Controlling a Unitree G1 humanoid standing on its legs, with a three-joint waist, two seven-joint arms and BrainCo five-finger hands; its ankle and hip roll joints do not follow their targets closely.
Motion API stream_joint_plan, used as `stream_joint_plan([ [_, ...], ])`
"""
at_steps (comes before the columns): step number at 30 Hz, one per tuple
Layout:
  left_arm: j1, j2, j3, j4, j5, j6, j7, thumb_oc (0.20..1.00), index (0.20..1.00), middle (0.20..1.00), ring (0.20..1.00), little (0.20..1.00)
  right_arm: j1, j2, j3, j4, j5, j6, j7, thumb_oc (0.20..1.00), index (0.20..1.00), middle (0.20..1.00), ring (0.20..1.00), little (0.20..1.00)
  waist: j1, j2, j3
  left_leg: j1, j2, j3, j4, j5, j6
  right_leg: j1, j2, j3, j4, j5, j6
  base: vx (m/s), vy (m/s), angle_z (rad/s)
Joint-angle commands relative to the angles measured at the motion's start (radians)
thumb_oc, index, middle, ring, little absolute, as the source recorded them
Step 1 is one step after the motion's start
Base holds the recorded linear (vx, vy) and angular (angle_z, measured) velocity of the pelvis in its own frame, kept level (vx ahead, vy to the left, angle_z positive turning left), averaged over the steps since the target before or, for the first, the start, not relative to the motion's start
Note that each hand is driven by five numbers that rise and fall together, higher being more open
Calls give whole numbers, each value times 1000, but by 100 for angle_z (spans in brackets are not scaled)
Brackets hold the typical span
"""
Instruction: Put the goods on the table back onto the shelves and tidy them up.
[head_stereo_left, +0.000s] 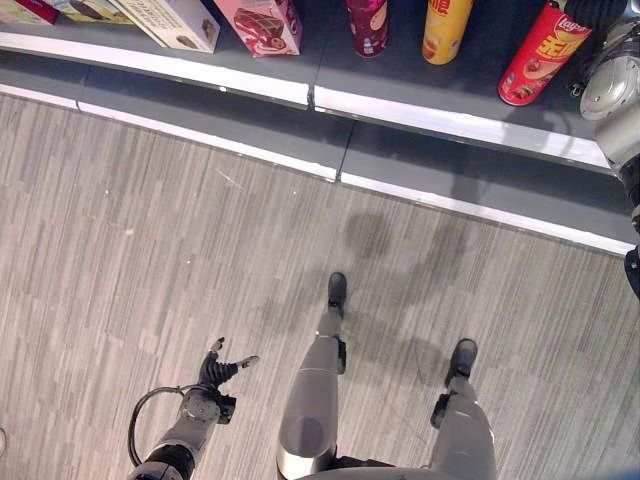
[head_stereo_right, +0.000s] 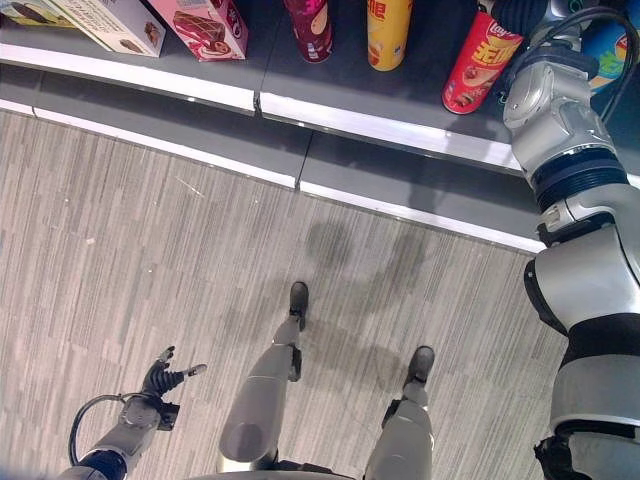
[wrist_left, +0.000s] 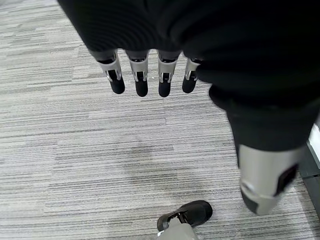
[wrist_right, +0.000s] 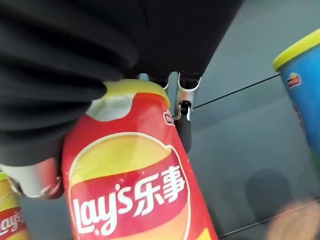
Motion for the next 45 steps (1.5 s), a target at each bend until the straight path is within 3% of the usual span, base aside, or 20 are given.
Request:
stream_joint_plan([
  [1, -43, 33, -45, 28, -34, -7, 29, 1000, 1000, 1000, 1000, 1000, -128, -23, 45, 51, 29, -14, -55, 200, 200, 200, 200, 200, 39, -1, -22, 35, 66, 13, 27, -106, -117, -119, -13, 80, 128, 2, 17, 17, -19, 4],
  [22, -60, 22, -55, 41, -39, -1, 43, 1000, 1000, 1000, 1000, 1000, -134, 25, 34, 79, 26, 0, -85, 200, 200, 200, 200, 200, 50, -9, -32, 27, 59, 2, 34, -112, -112, -108, -14, 65, 119, 2, 17, 2, -2, 1],
  [23, -60, 21, -56, 42, -38, 0, 44, 1000, 1000, 1000, 1000, 1000, -132, 27, 31, 79, 24, 1, -88, 495, 495, 495, 495, 495, 50, -10, -33, 27, 58, 2, 36, -114, -111, -108, -14, 66, 119, 2, 17, 0, 0, 0],
  [24, -60, 21, -56, 41, -37, 0, 44, 1000, 1000, 1000, 1000, 1000, -130, 28, 28, 79, 23, 1, -89, 539, 539, 539, 539, 539, 50, -11, -33, 27, 58, 3, 37, -115, -111, -107, -15, 66, 120, 2, 17, 0, 0, 0],
  [25, -62, 21, -57, 41, -35, 1, 45, 1000, 1000, 1000, 1000, 1000, -127, 31, 27, 76, 22, 2, -93, 693, 693, 693, 693, 693, 50, -11, -33, 28, 58, 4, 38, -116, -110, -107, -14, 67, 120, 1, 17, 0, 0, 0],
  [26, -64, 22, -57, 41, -34, 1, 46, 1000, 1000, 1000, 1000, 1000, -126, 35, 25, 76, 19, 4, -96, 912, 912, 912, 912, 912, 50, -11, -32, 27, 57, 3, 41, -116, -110, -107, -15, 67, 120, 1, 17, 0, 0, 0],
  [27, -65, 22, -57, 43, -34, 0, 48, 1000, 1000, 1000, 1000, 1000, -124, 37, 23, 76, 18, 5, -98, 1000, 1000, 1000, 1000, 1000, 49, -12, -32, 27, 58, 4, 42, -117, -109, -106, -15, 67, 120, 1, 17, 0, 0, 0],
  [45, -73, 35, -75, 31, -6, 12, 39, 1000, 1000, 1000, 1000, 1000, -38, 68, -56, 20, 4, 8, -119, 1000, 1000, 1000, 1000, 1000, 44, -24, -45, 50, 57, 1, 89, -148, -100, -64, -17, 79, 116, -11, 17, -16, 1, 0],
])
